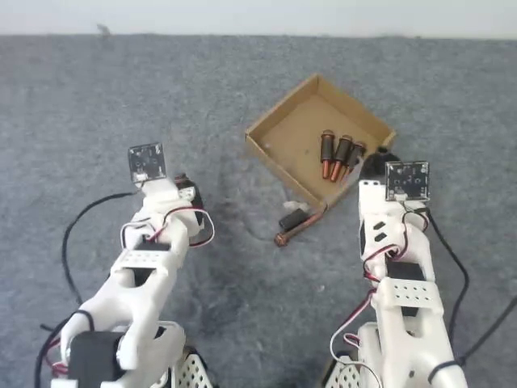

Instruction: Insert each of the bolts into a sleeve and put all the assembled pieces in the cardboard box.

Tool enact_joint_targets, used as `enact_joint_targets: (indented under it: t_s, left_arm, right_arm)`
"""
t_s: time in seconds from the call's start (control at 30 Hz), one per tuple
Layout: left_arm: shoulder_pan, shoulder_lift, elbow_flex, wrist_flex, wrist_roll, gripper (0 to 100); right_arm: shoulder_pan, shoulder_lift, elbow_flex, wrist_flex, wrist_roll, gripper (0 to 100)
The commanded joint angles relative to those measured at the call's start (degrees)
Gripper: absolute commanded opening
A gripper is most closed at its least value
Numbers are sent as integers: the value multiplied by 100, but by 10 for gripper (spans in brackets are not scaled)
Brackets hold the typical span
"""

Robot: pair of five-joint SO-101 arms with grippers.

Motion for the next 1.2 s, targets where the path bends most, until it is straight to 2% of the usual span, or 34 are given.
enact_joint_targets:
  t_s: [0.0,0.27,0.43,0.6,0.7,0.9,1.17]
  left_arm:
    - [0,-255,312,-1187,9,13]
    - [369,-255,936,-2365,0,13]
    - [369,-299,1033,-2426,0,13]
    - [369,-299,1051,-2426,9,13]
    - [369,-299,1051,-2426,9,13]
    - [334,-299,1051,-2426,9,13]
    - [334,-299,1042,-2426,9,13]
  right_arm:
    - [-338,-189,-44,-716,-35,7]
    - [-1341,-189,343,-1666,-26,7]
    - [-1851,-189,308,-1666,-35,7]
    - [-2009,13,35,-1710,-70,7]
    - [-2009,708,-167,-2255,-79,7]
    - [-2009,2607,-387,-4277,-62,7]
    - [-2563,4338,-721,-5429,-62,6]
